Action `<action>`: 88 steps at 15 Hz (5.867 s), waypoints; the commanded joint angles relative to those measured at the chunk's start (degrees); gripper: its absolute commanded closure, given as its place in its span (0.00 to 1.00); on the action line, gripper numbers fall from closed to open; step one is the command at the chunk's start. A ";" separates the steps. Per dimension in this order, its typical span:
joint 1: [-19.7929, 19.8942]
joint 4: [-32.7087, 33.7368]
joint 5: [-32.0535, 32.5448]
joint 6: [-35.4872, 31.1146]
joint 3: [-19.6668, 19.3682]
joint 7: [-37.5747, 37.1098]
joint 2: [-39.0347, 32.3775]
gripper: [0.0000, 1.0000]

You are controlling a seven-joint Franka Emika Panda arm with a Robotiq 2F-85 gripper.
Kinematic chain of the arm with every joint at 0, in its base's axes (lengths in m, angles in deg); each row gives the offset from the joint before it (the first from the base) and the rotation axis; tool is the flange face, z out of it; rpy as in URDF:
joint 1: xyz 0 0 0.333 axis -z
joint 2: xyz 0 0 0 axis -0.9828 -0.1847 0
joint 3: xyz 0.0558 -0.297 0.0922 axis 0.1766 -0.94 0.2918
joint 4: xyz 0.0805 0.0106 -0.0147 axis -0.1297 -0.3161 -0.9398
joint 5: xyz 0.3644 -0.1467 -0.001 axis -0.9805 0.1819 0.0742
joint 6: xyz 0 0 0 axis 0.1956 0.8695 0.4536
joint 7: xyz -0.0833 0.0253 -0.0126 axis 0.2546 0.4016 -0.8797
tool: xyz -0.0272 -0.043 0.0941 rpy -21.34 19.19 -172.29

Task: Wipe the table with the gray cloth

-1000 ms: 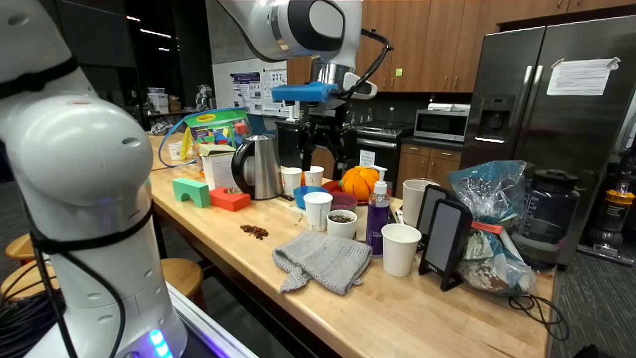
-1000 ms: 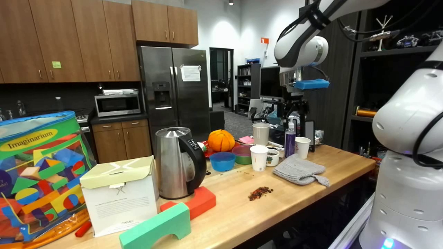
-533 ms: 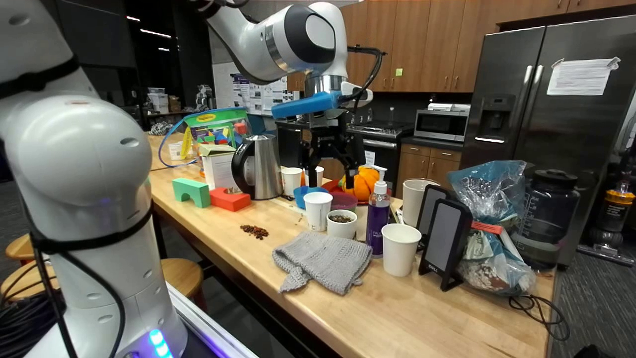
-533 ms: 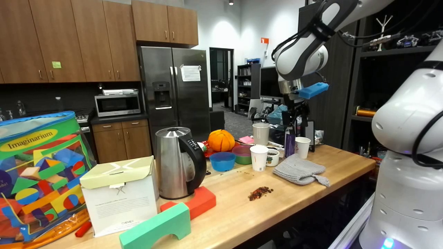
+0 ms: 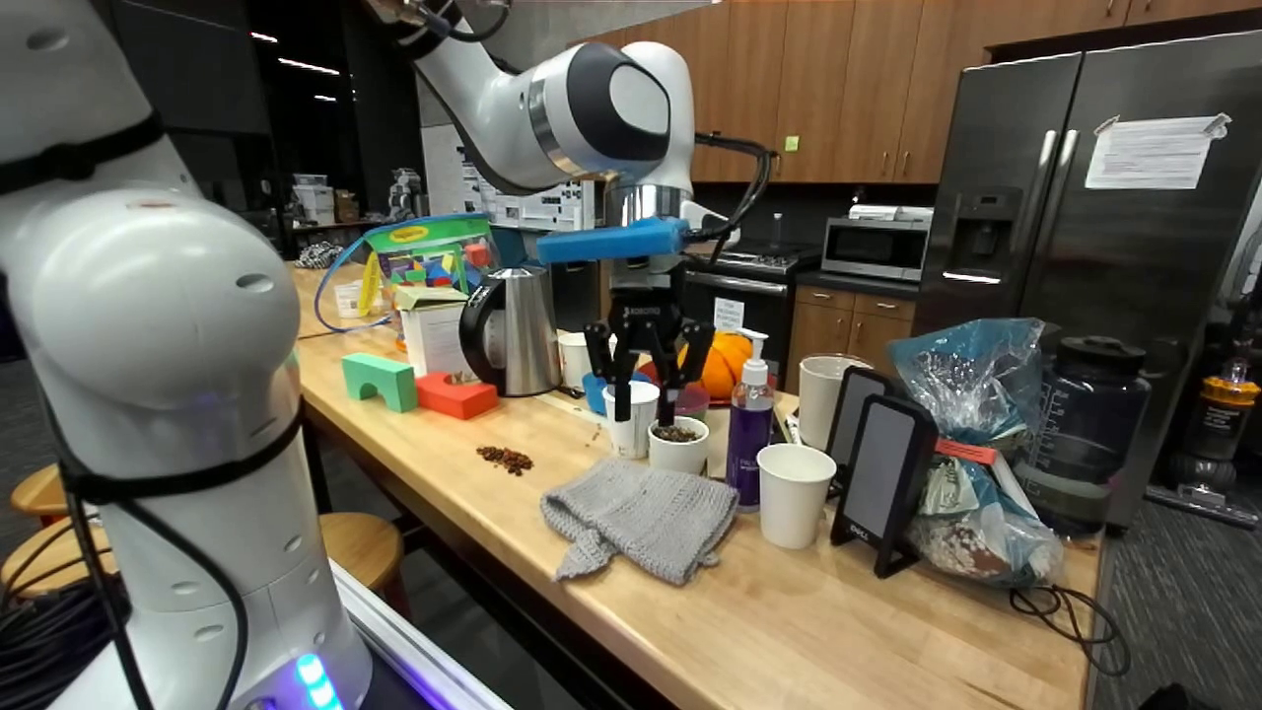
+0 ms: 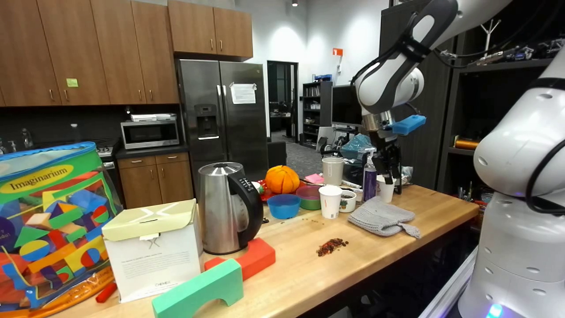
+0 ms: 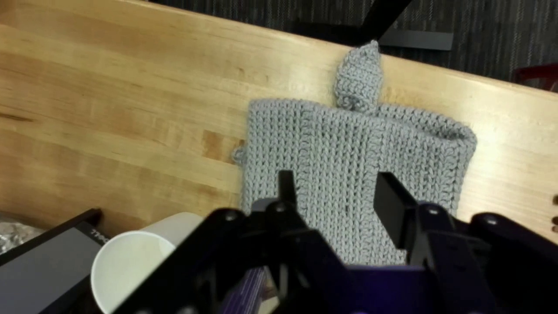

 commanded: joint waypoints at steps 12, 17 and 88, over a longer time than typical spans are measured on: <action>0.56 -2.13 0.05 -6.54 -0.97 3.65 -3.68 0.57; 0.43 -1.88 -0.37 -7.14 -0.90 3.77 -4.14 0.24; -0.20 0.82 -8.61 -24.14 1.53 6.92 -24.28 0.97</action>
